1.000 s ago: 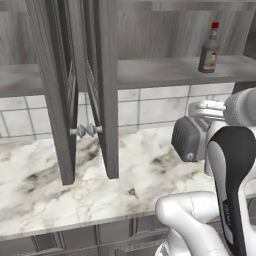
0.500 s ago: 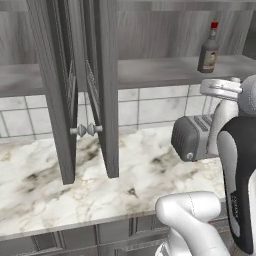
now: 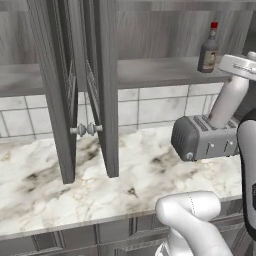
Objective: Sort all alcoholic drinks to one cabinet, and non-alcoholic drinks to the other.
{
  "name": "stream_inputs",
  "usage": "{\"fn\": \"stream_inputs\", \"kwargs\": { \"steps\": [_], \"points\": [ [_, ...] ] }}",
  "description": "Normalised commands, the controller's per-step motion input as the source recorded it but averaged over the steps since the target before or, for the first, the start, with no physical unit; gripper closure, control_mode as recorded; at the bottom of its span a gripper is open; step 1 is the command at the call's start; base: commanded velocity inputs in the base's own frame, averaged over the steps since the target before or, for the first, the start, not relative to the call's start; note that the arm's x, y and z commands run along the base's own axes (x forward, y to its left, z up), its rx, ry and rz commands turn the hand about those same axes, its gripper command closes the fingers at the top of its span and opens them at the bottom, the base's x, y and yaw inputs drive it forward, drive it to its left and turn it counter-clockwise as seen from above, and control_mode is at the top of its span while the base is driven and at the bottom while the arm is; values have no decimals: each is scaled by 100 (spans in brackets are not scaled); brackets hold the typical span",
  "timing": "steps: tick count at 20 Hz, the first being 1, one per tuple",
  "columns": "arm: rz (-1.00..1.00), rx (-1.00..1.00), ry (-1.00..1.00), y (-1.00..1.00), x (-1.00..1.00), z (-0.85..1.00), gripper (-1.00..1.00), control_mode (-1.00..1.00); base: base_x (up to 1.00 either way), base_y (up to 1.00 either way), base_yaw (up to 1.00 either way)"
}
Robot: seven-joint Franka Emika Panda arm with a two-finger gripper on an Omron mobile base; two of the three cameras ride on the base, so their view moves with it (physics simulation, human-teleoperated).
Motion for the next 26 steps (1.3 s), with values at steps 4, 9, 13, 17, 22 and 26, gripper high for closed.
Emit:
{"fn": "stream_inputs", "kwargs": {
  "steps": [4,9,13,17,22,26],
  "points": [
    [6,0,-22,0,28,29,100,-100,0,0,0],
    [4,0,-13,0,36,23,100,-100,0,0,0],
    [2,0,-4,0,47,10,100,-100,0,0,0],
    [0,-3,0,8,56,2,100,-100,0,0,0],
    [0,-7,3,15,56,9,100,-100,0,0,0],
    [0,-8,7,17,55,14,100,-100,0,0,0]
  ]
}}
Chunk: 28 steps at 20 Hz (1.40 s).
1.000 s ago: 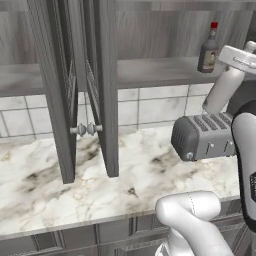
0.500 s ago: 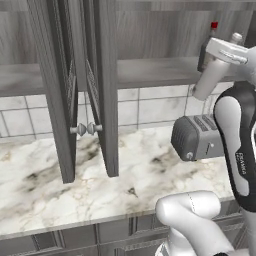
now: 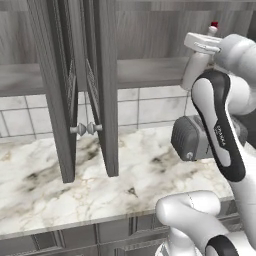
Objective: Sort all alcoholic drinks to one cabinet, and non-alcoholic drinks to the other.
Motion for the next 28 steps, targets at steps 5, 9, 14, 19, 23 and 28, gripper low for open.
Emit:
{"fn": "stream_inputs", "kwargs": {
  "steps": [5,9,14,19,23,28],
  "points": [
    [0,-6,11,11,55,10,100,-100,0,0,0],
    [1,-4,10,10,49,1,100,-100,0,0,0],
    [3,0,3,14,47,0,100,-100,0,0,0],
    [0,0,0,13,37,0,100,-100,0,0,0],
    [0,0,0,6,24,0,100,-100,0,0,0],
    [0,0,0,3,27,0,100,-100,0,0,0]
  ]
}}
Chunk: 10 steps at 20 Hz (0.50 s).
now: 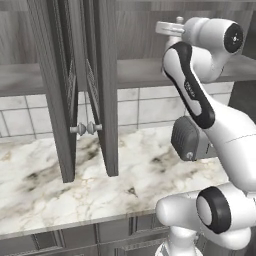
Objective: Sort all alcoholic drinks to one cabinet, and non-alcoholic drinks to the other.
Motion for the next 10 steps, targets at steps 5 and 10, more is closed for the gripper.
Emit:
{"fn": "stream_inputs", "kwargs": {
  "steps": [5,10],
  "points": [
    [0,0,0,3,34,-6,100,-100,0,0,0],
    [0,0,0,3,36,-13,100,-100,0,0,0]
  ]
}}
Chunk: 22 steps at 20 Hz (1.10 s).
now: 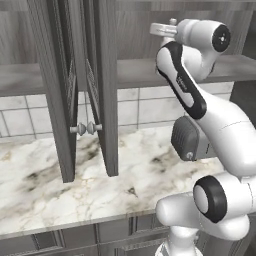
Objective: Sort all alcoholic drinks to one cabinet, and non-alcoholic drinks to the other.
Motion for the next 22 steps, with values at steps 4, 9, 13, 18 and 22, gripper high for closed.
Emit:
{"fn": "stream_inputs", "kwargs": {
  "steps": [4,9,13,18,22],
  "points": [
    [0,0,0,3,35,-11,100,-100,0,0,0],
    [0,0,0,5,35,-14,100,-100,0,0,0],
    [0,0,0,4,44,-13,100,-100,0,0,0],
    [0,0,0,2,43,-10,100,-100,0,0,0],
    [0,0,0,1,42,-9,100,-100,0,0,0]
  ]
}}
